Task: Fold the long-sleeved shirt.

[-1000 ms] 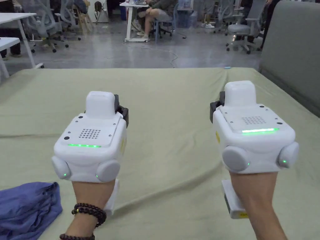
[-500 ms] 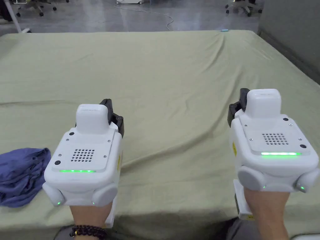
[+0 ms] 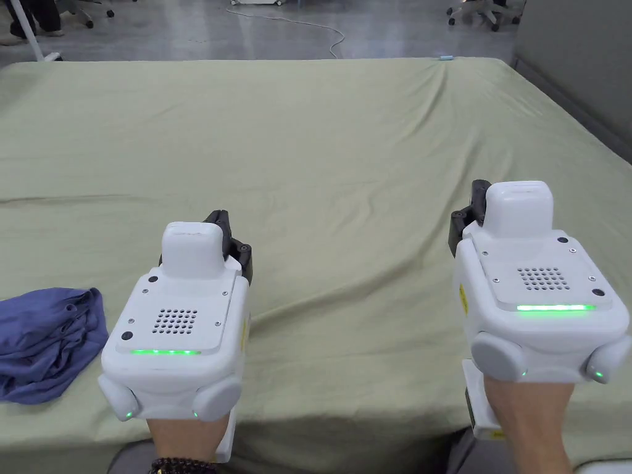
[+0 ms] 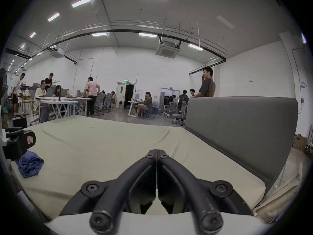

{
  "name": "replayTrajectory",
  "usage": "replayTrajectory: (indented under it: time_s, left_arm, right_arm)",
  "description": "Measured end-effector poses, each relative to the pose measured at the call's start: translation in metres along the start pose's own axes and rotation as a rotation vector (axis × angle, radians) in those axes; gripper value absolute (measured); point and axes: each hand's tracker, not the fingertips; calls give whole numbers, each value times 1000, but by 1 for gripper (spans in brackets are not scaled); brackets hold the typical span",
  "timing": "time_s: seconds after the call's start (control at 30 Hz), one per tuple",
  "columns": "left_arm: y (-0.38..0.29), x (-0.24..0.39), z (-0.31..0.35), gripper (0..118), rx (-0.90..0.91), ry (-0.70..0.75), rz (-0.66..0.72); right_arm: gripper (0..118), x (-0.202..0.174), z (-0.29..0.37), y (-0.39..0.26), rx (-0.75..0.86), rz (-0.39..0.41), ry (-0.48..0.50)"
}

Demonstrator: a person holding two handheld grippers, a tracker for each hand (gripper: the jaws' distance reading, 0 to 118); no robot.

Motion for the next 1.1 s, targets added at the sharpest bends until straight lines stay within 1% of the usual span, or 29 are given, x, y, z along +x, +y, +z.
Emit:
replayTrajectory:
  time_s: [0.03,0.07,0.1,0.17,0.2,0.23,0.27,0.3,0.37,0.4,0.43,0.47,0.5,0.57,0.63,0.73,0.8,0.97,1.1]
  left_arm:
    - [0,-1,0,1,6,15,1]
    - [0,-4,-1,8,8,6,5]
    - [1,-5,-1,29,10,3,7]
    - [0,-7,-2,87,16,1,15]
    - [0,-8,-2,115,17,-4,22]
    - [-1,-8,0,118,37,-8,29]
    - [-1,-8,2,118,92,-26,27]
    - [-3,-8,2,118,110,-32,30]
    - [-7,-8,-1,118,130,-53,-22]
    - [-8,-6,-2,118,120,-29,-60]
    - [-7,-4,-5,118,87,3,-90]
    - [-6,-3,-6,118,51,16,-79]
    - [-5,-4,-7,118,25,-9,-50]
    - [-6,-5,-7,118,27,-5,-13]
    - [-7,-5,-4,118,42,-1,-16]
    - [-6,-5,0,118,53,-17,-43]
    - [-4,-4,3,118,61,-24,-46]
    - [0,-6,11,118,55,-26,-19]
    - [-1,-2,14,118,59,-39,-34]
  right_arm:
    - [0,-1,0,0,0,-2,0]
    - [8,0,0,0,-1,-2,10]
    - [34,-1,-2,1,-14,-3,26]
    - [92,-4,-7,0,-39,0,22]
    - [114,-4,-6,-3,-36,-1,19]
    - [118,-5,-5,-5,-23,0,10]
    - [118,-5,-4,-6,3,-2,6]
    - [118,-6,-4,-5,15,-1,2]
    - [118,-5,-7,-6,43,-10,6]
    - [118,-4,-10,-5,57,-15,49]
    - [118,-3,-12,-7,64,-17,68]
    - [118,-3,-11,-8,54,-8,45]
    - [118,-5,-11,-8,20,16,24]
    - [118,-4,-12,-10,14,-2,36]
    - [118,-3,-9,-11,17,-24,47]
    - [118,-4,-5,-10,19,-12,45]
    - [118,-5,-2,-9,37,-3,26]
    - [118,1,4,2,64,-31,23]
    - [118,2,11,2,89,-35,12]
